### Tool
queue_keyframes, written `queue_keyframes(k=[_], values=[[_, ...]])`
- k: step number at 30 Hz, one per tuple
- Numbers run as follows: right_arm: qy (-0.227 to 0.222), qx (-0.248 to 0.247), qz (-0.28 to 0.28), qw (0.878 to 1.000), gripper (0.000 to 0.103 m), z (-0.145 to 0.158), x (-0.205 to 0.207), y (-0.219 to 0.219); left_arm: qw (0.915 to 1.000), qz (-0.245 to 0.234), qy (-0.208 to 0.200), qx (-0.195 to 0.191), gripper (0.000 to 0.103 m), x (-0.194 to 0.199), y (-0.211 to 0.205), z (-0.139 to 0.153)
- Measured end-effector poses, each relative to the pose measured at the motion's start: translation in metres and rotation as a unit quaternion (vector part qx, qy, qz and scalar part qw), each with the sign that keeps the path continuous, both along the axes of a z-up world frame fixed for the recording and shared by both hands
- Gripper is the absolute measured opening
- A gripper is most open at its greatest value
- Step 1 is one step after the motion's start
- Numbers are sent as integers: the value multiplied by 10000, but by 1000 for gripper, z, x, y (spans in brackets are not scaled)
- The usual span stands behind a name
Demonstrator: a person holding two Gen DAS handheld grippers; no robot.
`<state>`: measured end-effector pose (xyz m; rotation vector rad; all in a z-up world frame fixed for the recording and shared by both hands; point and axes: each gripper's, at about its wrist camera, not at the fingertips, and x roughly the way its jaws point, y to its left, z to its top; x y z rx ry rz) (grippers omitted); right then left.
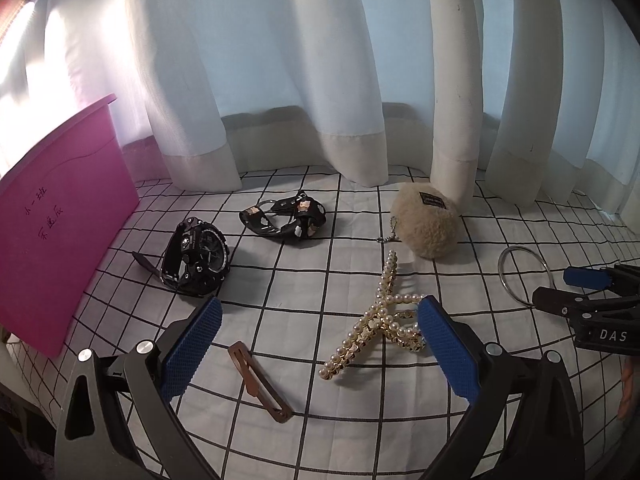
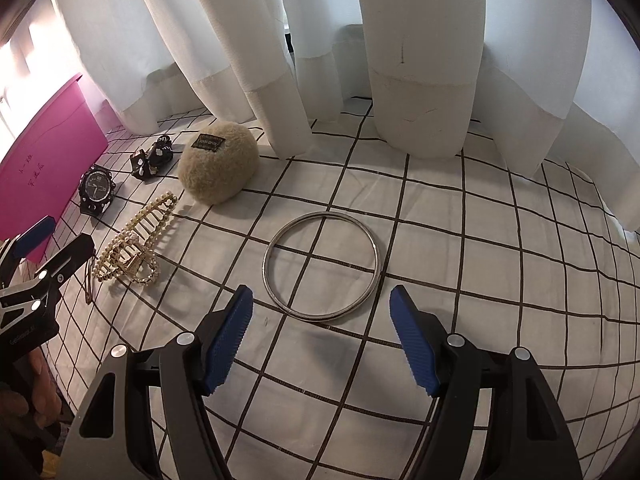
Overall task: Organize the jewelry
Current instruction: 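Close the left tool on the pearl hair claw while the right tool grasps the silver ring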
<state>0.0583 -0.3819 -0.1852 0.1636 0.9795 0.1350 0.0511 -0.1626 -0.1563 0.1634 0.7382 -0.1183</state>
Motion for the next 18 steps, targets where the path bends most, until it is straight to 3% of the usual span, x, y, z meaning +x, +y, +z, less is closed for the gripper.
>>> queue_keyframes(k=[18], values=[[-81,-652,-50,9978,74,-12,19,18,9990,-345,135,-230,96,13,-1,-13]])
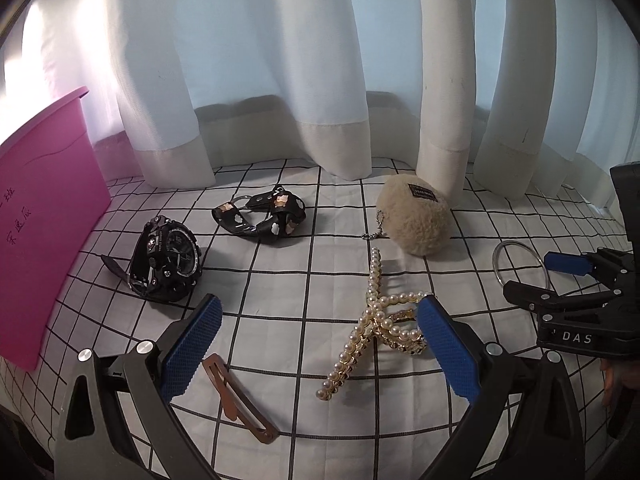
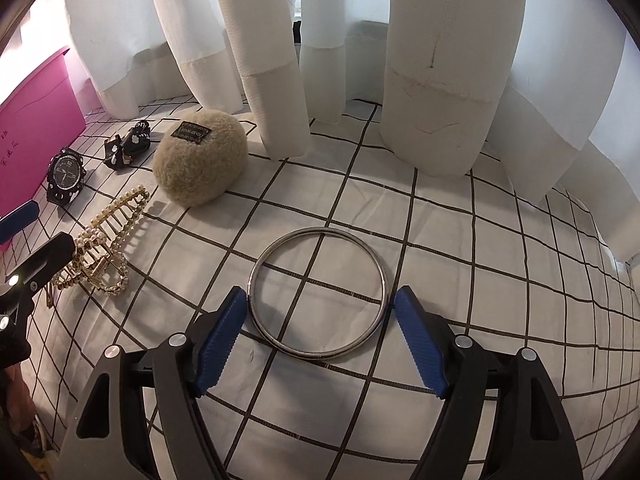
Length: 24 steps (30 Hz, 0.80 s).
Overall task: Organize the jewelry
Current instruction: 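Close the left tool on the pearl hair claw while the right tool grasps the silver ring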
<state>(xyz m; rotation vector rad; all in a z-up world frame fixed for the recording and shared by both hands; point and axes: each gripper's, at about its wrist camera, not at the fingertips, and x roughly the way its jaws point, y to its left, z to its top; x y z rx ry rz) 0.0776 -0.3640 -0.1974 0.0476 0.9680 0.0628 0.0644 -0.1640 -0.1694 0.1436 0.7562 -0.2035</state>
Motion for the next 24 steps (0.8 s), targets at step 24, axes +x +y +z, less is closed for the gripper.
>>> queue_keyframes(k=[24], values=[[-132,54,49,9999,76,0,2,-3,9975,-643,51,-287,96,-7,-14,-2]])
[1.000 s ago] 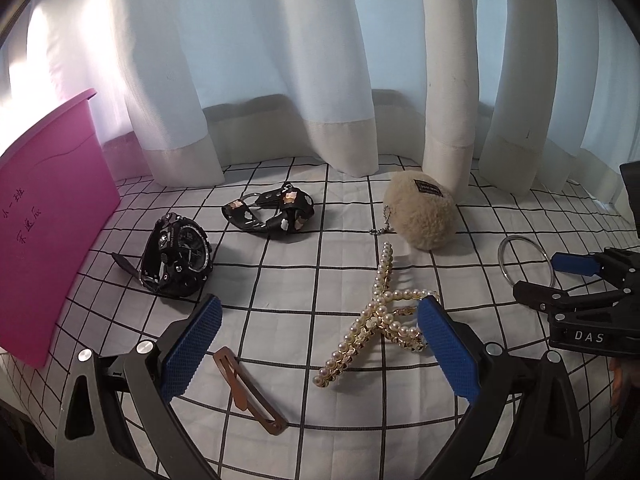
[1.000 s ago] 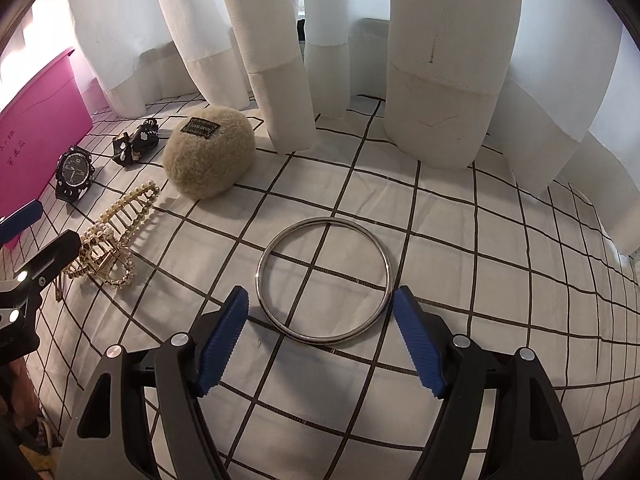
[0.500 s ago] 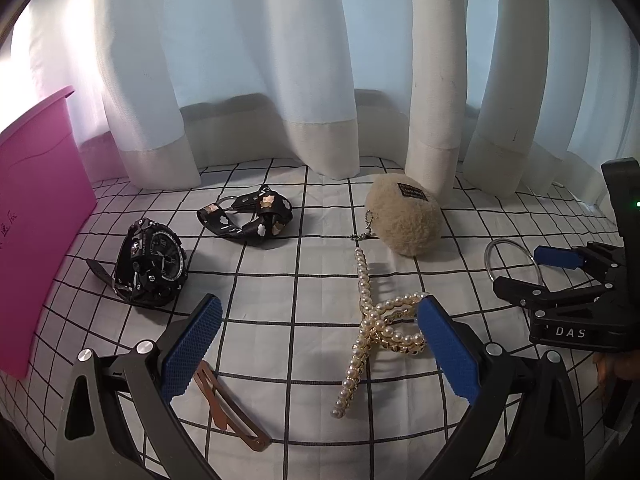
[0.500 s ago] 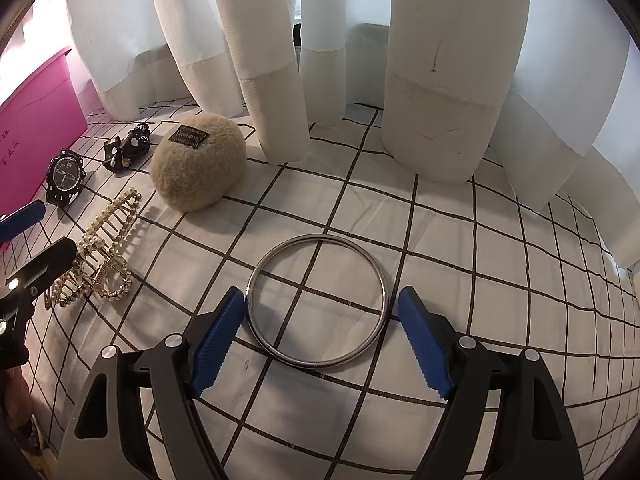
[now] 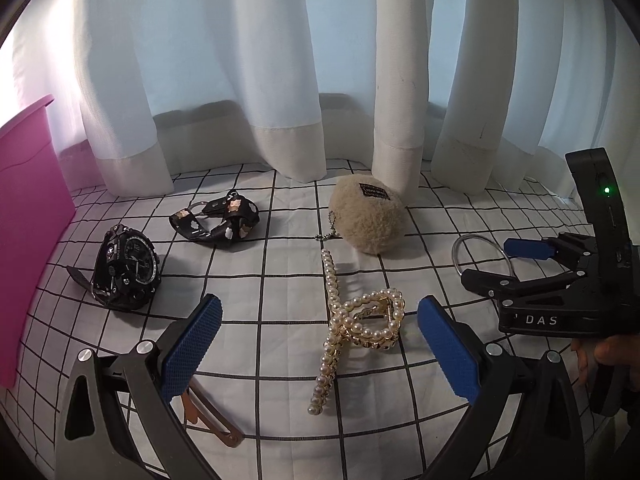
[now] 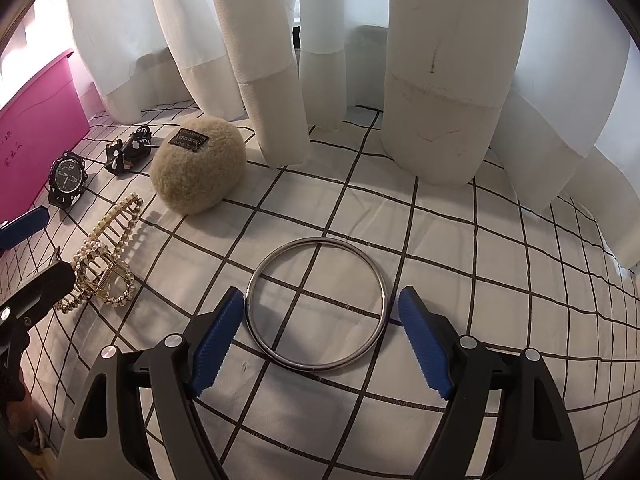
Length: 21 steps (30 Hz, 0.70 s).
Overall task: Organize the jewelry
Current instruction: 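Close the left tool on the pearl hair claw while the right tool grasps the silver ring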
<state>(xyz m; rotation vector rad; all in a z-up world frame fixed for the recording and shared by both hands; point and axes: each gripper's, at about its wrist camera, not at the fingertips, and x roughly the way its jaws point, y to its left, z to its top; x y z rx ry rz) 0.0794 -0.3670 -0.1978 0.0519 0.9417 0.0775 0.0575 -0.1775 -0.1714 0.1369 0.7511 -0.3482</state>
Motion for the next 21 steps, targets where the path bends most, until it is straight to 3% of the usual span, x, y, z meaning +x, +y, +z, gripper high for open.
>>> queue_keyframes(k=[7,21], values=[[-71,-49,26,10000,76,-1,-3,1,9998,-67,129,120,96,6,-11,-11],[-162,-66,-41,9998,76,-2,-7,2,9968,269,646,381,97,27,-14,-29]])
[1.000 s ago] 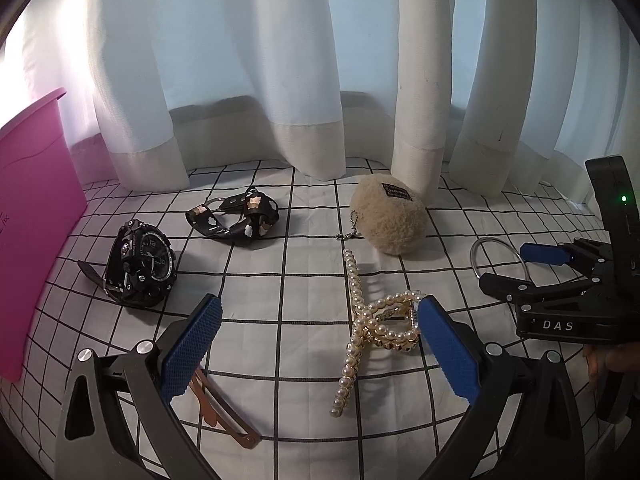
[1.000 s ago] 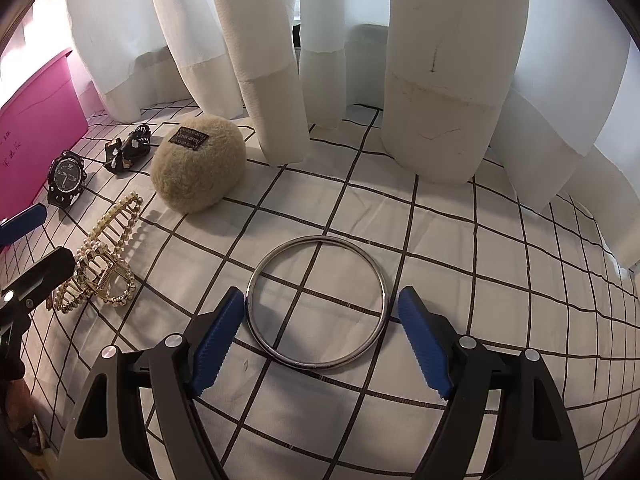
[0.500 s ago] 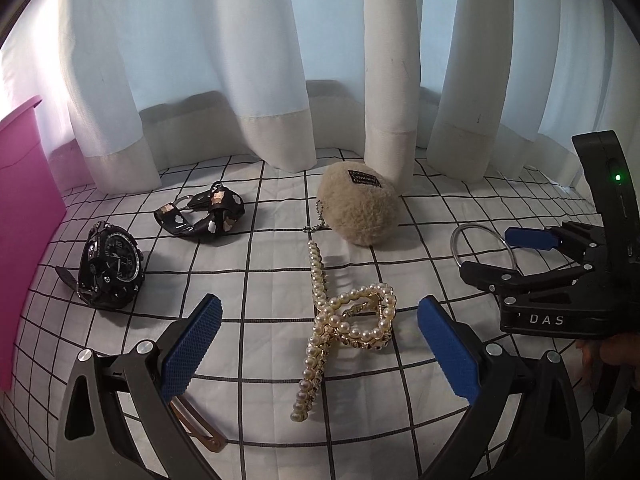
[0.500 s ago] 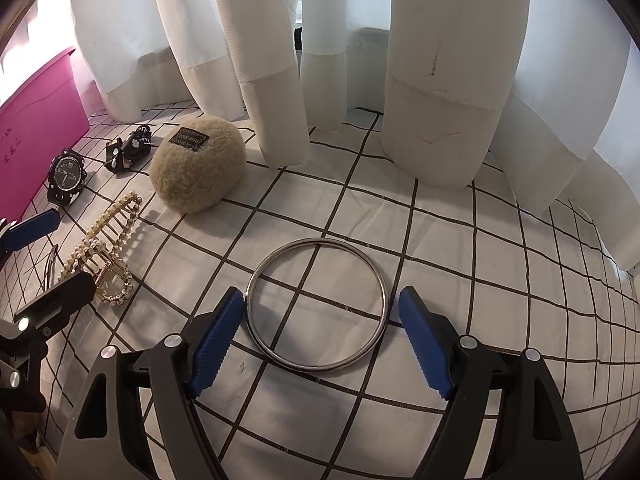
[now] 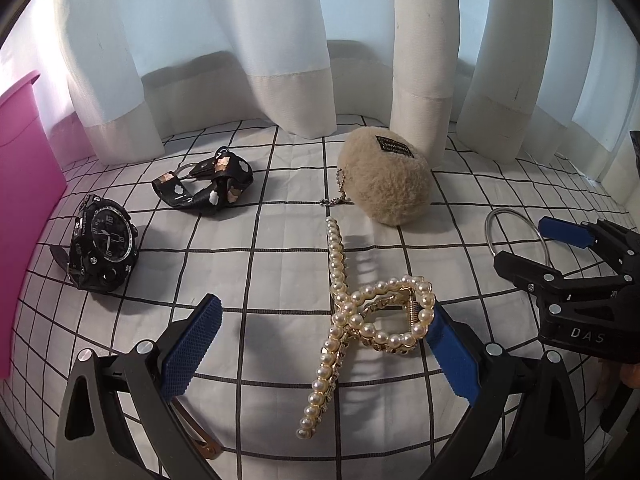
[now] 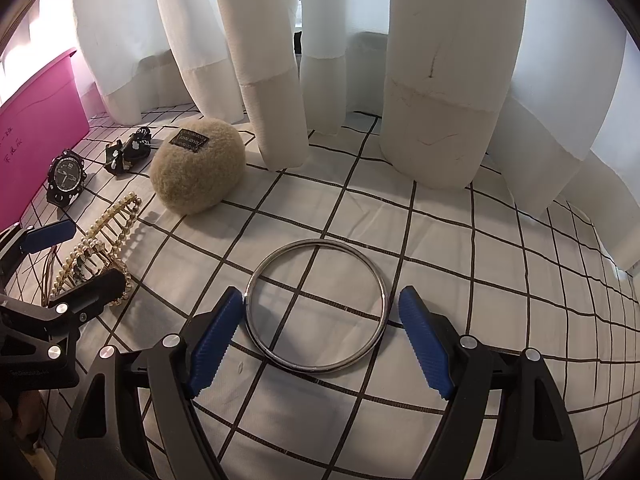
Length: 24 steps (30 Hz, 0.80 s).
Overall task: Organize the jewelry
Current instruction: 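Close the left tool on the pearl hair claw while the right tool grasps the silver ring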
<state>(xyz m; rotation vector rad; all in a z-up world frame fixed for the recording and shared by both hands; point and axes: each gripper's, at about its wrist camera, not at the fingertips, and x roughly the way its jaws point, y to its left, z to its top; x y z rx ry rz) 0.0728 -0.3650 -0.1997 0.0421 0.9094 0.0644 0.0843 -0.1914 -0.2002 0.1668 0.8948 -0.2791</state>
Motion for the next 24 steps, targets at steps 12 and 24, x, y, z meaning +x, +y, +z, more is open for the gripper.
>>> queue_keyframes(k=[12,24], values=[[-42,-27,-45,10000,80,-1,6,2,9996,17,260,100,97,13,-10,-8],[66,-34,112,9999,72,1,6,7,9997,0,253,46,89,10,-9,-8]])
